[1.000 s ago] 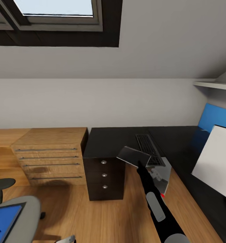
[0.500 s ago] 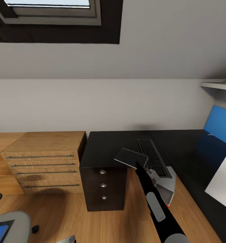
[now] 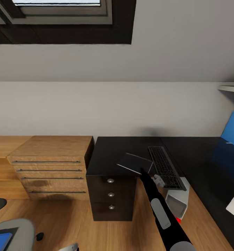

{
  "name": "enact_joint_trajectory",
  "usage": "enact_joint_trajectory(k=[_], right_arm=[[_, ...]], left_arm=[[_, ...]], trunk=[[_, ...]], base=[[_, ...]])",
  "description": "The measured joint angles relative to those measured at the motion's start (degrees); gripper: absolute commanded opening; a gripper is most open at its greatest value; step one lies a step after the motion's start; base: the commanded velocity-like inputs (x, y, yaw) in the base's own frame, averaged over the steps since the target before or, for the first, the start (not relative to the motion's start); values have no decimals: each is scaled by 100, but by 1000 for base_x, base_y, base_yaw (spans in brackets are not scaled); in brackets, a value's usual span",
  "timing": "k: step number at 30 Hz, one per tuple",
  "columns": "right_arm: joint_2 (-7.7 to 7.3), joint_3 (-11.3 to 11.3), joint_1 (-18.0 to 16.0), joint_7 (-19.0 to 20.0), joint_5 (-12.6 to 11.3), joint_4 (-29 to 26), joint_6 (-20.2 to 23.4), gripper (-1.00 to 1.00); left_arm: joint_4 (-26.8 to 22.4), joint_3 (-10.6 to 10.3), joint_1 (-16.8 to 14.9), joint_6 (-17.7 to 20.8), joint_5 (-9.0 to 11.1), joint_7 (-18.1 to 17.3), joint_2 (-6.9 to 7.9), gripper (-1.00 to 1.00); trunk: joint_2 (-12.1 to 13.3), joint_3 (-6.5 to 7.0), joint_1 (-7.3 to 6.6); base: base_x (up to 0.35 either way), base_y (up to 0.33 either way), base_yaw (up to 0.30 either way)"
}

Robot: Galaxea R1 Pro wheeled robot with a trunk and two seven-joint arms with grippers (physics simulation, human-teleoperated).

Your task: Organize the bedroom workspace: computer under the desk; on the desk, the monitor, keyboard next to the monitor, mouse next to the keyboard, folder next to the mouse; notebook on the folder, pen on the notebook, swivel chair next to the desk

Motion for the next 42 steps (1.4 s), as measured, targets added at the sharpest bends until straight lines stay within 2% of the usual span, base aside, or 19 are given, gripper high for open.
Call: enact_joint_trajectory(k=[42], right_arm=[[-29, 2, 1, 7, 22, 183, 88, -100]], left_arm=[[-1, 1, -1, -2, 0, -7, -1, 100]], trunk=[[0, 0, 0]], base=[[1, 0, 14]])
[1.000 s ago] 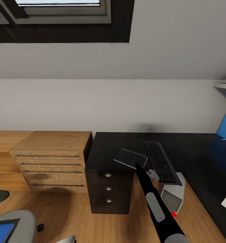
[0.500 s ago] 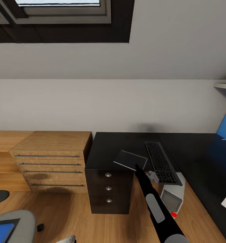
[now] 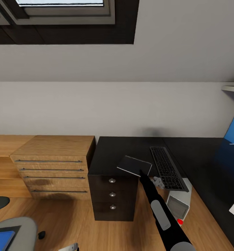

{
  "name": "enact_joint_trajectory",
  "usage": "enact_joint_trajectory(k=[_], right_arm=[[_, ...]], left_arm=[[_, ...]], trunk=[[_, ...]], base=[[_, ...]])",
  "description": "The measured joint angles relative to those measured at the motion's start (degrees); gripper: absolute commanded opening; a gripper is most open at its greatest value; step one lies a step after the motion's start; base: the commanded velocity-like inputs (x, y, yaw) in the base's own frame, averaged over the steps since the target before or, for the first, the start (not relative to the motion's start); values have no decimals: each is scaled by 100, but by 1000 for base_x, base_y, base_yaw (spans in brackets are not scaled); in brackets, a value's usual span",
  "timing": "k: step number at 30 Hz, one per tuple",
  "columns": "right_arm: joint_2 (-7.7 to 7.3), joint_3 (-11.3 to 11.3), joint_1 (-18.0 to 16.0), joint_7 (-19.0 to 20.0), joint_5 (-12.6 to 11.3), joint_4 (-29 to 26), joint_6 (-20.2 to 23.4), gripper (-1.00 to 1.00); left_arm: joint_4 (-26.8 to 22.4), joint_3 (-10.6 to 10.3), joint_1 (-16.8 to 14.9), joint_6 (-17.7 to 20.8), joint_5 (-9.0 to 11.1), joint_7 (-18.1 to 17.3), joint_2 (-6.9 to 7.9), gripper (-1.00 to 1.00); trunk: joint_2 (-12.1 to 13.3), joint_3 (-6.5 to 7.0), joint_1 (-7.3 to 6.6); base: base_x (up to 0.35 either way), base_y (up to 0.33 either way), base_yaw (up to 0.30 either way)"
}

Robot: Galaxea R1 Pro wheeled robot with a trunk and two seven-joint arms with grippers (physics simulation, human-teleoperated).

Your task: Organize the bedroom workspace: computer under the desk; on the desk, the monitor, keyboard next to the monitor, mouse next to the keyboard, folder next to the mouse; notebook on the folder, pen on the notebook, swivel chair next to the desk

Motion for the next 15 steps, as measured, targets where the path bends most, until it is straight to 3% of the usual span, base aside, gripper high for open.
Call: enact_joint_trajectory(k=[15], right_arm=[[6, -5, -1, 9, -12, 11, 1, -100]], left_arm=[[-4, 7, 0, -16, 7, 39, 0, 100]], trunk=[[-39, -17, 21]], base=[[0, 0, 0]])
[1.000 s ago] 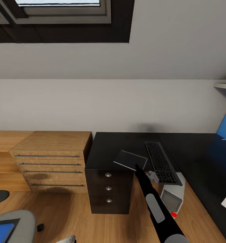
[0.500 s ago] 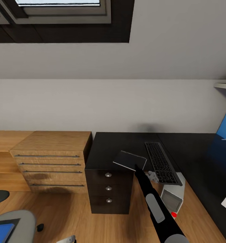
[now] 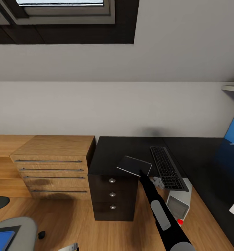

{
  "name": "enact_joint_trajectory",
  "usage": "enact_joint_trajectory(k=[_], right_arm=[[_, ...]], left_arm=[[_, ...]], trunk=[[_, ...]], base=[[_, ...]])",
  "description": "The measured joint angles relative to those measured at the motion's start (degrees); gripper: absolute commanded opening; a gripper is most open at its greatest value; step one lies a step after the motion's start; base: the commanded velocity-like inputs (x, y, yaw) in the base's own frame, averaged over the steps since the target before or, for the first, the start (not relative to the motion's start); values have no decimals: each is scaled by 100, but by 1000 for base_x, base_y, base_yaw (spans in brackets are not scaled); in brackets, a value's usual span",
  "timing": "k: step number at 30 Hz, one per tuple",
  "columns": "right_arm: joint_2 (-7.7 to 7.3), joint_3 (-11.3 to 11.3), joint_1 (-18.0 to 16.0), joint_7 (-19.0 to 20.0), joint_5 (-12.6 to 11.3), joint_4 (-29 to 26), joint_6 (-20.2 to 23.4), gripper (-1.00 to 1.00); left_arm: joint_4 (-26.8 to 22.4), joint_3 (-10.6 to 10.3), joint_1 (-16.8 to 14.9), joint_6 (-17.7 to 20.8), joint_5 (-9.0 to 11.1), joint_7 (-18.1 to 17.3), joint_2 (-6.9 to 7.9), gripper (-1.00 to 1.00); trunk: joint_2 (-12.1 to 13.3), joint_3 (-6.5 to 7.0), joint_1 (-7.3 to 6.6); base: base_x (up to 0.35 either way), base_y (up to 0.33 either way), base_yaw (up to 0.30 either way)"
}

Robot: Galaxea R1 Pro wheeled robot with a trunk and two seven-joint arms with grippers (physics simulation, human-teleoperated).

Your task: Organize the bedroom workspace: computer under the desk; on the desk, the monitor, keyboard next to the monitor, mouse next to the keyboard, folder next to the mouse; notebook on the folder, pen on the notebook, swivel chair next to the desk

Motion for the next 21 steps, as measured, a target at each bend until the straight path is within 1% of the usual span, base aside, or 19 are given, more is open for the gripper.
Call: enact_joint_trajectory(k=[21], right_arm=[[0, 0, 5, -18, 8, 44, -8, -100]], left_arm=[[-4, 1, 0, 0, 1, 23, -26, 100]], trunk=[[-843, -377, 461]], base=[[0, 0, 0]])
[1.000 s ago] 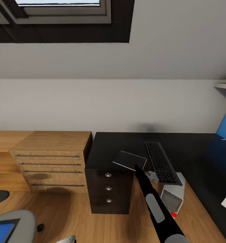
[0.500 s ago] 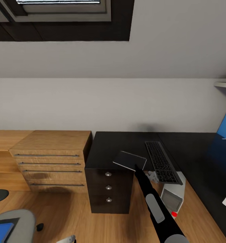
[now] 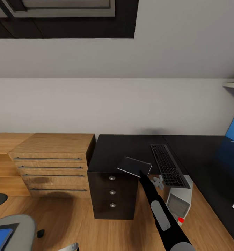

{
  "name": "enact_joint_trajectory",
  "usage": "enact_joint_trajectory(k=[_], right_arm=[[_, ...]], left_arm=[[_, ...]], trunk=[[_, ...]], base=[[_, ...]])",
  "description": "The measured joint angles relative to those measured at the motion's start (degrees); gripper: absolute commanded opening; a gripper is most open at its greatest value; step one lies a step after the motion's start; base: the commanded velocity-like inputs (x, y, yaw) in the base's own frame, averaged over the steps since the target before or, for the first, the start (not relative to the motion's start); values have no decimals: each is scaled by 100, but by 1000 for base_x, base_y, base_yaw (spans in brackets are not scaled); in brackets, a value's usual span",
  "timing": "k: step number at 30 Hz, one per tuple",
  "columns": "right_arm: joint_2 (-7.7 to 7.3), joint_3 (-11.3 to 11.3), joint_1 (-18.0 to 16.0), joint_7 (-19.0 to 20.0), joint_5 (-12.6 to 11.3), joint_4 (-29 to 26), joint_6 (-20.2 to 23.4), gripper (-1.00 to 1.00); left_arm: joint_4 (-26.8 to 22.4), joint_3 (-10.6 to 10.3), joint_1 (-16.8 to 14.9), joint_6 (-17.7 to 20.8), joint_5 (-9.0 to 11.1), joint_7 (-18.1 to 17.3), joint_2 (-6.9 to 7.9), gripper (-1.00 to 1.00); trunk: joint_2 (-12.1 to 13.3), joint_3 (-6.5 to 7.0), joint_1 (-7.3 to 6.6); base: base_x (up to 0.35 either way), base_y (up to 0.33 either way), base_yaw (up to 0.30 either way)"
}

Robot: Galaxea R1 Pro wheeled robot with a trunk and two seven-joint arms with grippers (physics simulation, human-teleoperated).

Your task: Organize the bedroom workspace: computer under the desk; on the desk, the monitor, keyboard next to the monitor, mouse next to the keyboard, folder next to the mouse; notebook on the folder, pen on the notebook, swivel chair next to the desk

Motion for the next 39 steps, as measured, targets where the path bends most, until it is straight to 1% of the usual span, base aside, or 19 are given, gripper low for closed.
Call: enact_joint_trajectory(k=[2, 15, 25, 39], right_arm=[[0, 0, -2, 0, 0, 3, 0, -100], [0, 0, -5, 8, -1, 3, -1, -100], [0, -8, -1, 0, -7, 5, 0, -100], [0, -9, -5, 0, -7, 5, -30, -100]], left_arm=[[0, 0, 0, 0, 0, 0, 0, 100], [-1, 0, 0, 0, 0, 4, 0, 100], [-1, 6, 0, 0, 6, 16, 0, 100], [-1, 8, 0, -2, 9, -11, 0, 100]], trunk=[[-80, -36, 44], [-82, -36, 45], [-481, -216, 264], [-483, -216, 264]], base=[[0, 0, 0], [0, 0, 0], [0, 0, 0], [0, 0, 0]])
